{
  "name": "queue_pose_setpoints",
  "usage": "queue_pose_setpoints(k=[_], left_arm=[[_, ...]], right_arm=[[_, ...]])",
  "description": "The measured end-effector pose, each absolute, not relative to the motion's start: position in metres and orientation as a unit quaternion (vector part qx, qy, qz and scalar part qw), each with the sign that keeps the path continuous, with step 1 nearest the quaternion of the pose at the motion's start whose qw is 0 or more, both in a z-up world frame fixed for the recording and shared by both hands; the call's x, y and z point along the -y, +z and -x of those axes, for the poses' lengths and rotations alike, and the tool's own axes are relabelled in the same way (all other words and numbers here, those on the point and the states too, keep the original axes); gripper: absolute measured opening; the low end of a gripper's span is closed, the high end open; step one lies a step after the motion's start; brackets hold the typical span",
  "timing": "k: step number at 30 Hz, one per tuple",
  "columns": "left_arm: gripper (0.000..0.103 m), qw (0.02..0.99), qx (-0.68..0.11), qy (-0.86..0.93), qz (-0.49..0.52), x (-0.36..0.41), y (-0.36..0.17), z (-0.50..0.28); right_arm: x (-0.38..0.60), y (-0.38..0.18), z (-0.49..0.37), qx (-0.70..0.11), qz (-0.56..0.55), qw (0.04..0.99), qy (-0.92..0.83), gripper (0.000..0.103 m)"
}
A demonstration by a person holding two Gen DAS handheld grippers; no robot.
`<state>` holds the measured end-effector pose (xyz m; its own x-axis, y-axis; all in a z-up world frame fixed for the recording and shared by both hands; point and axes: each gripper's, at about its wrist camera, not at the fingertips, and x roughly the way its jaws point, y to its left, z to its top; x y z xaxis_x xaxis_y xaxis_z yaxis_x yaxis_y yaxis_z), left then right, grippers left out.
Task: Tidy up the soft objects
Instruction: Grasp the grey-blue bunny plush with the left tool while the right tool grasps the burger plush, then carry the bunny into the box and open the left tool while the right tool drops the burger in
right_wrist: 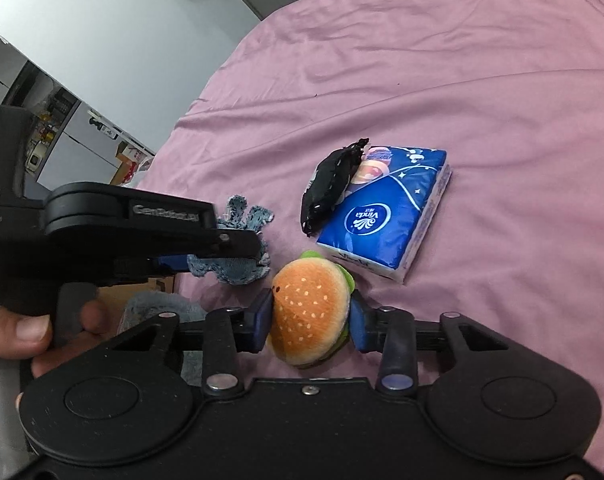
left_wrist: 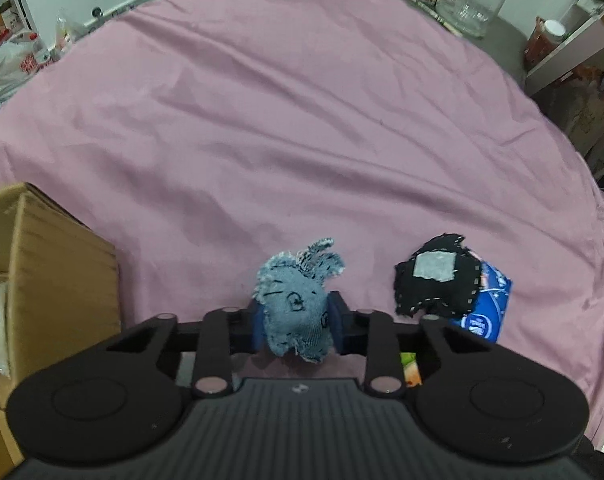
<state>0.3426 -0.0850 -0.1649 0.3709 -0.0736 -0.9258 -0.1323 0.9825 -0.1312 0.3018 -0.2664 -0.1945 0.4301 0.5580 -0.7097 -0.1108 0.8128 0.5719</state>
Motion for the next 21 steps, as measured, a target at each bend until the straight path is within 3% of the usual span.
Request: queue_pose_setpoints(k=[3, 21], left_arm=[[0.019, 0.833, -0.547, 0.002, 0.089, 0.087, -0.153, -0.335], [0.018, 0.872, -0.475, -0.035, 0.111, 0.061, -0.09, -0.274]], right_arm=[[0.268, -0.19, -0.297, -0.493, -0.222, 0.818, 0.195, 0.036], [0.271, -0.126, -0.251, -0.439, -0.182, 0.869, 0.137, 0.036]])
